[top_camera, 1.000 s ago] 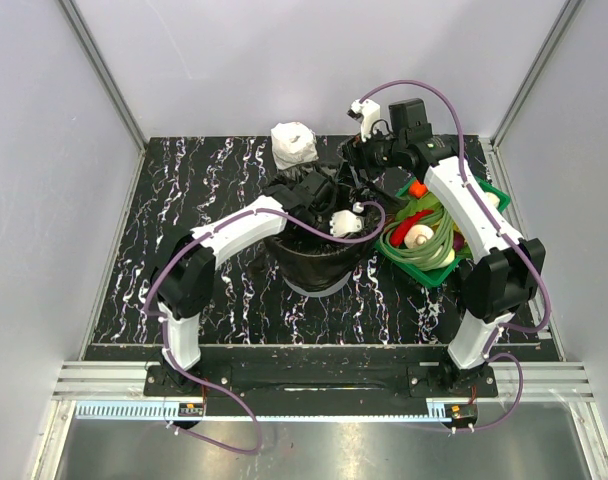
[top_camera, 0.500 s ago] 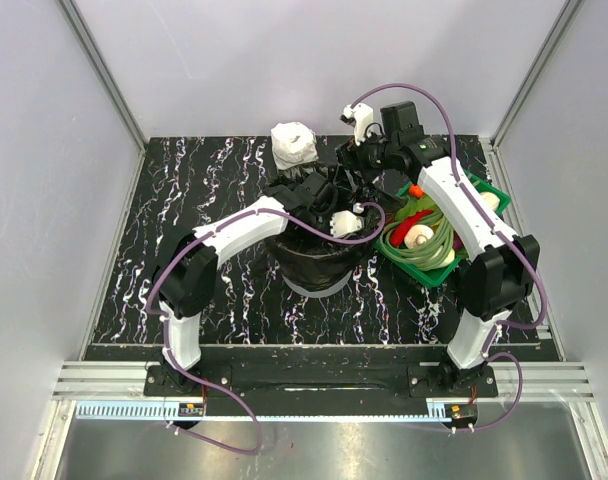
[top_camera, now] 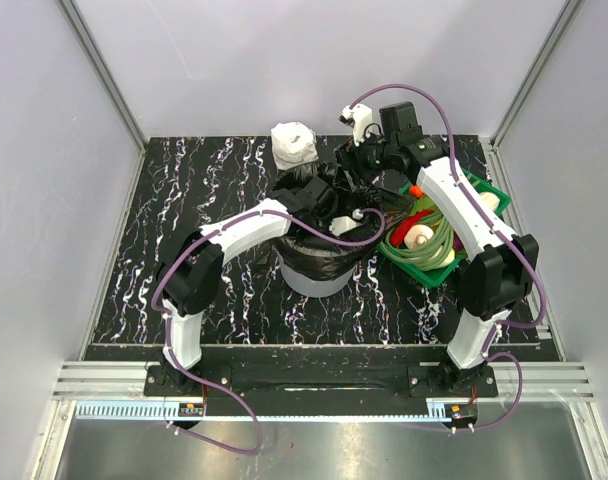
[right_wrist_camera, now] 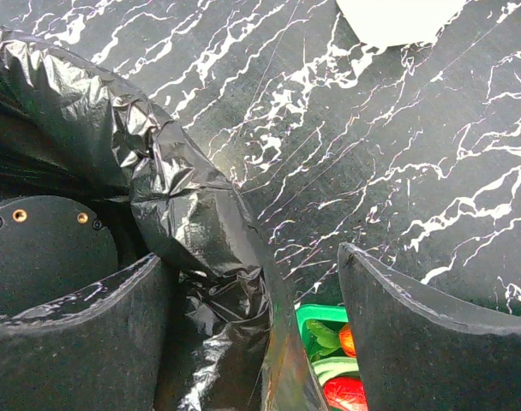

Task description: Put the trash bags into the trash bin

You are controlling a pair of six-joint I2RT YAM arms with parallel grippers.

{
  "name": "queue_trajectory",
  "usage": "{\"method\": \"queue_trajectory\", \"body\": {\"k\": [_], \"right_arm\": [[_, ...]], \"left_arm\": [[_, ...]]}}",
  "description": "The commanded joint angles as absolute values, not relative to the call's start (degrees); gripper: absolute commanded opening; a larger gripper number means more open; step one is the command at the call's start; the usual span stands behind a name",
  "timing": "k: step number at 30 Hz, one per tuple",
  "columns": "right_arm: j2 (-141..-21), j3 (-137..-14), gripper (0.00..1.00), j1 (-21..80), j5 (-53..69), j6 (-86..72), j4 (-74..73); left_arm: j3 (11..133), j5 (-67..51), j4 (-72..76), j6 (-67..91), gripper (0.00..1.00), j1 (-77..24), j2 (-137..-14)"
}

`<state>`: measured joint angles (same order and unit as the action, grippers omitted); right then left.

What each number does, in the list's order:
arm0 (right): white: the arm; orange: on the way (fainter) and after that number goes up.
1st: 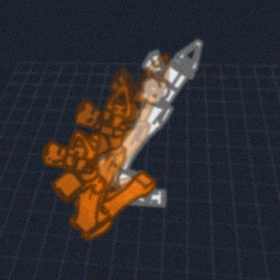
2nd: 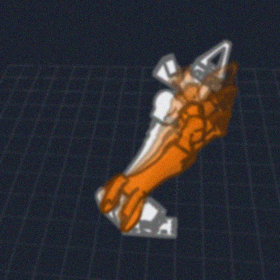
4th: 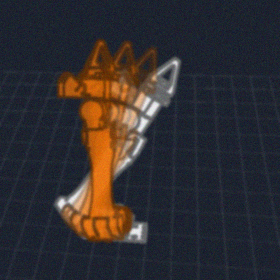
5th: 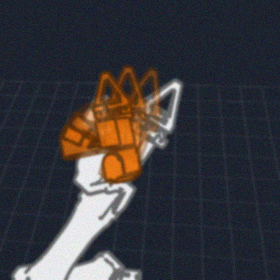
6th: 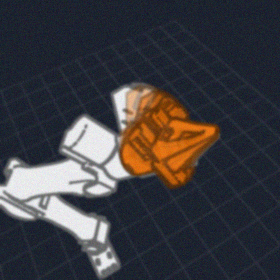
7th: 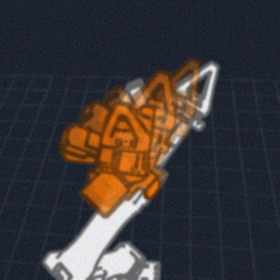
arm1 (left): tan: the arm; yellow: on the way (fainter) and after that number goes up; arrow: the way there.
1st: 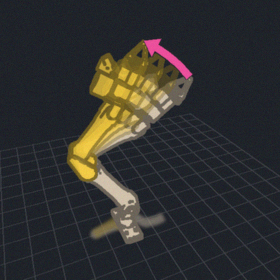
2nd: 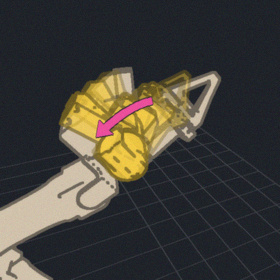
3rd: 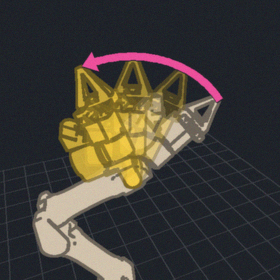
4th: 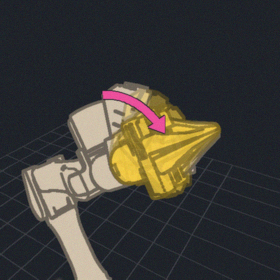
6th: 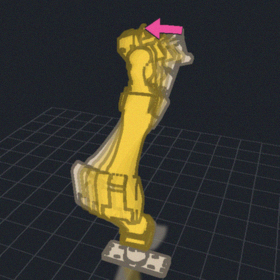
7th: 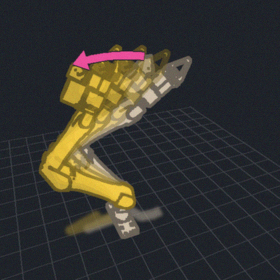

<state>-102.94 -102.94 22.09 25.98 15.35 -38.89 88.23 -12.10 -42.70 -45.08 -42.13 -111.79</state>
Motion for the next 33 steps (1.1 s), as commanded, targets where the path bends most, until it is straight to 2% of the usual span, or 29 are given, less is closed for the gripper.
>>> {"method": "queue_trajectory", "body": {"k": [1,33], "right_arm": [[-101.87,-105.56,0.80,22.76,24.79,16.35,-38.58],[-101.95,-106.61,0.81,26.72,20.66,17.58,-40.17]], "left_arm": [[87.01,-10.11,-42.27,-46.40,0.76,-42.71,-111.71],[80.51,-8.26,-41.39,-47.11,0.76,-42.71,-109.25]]}}
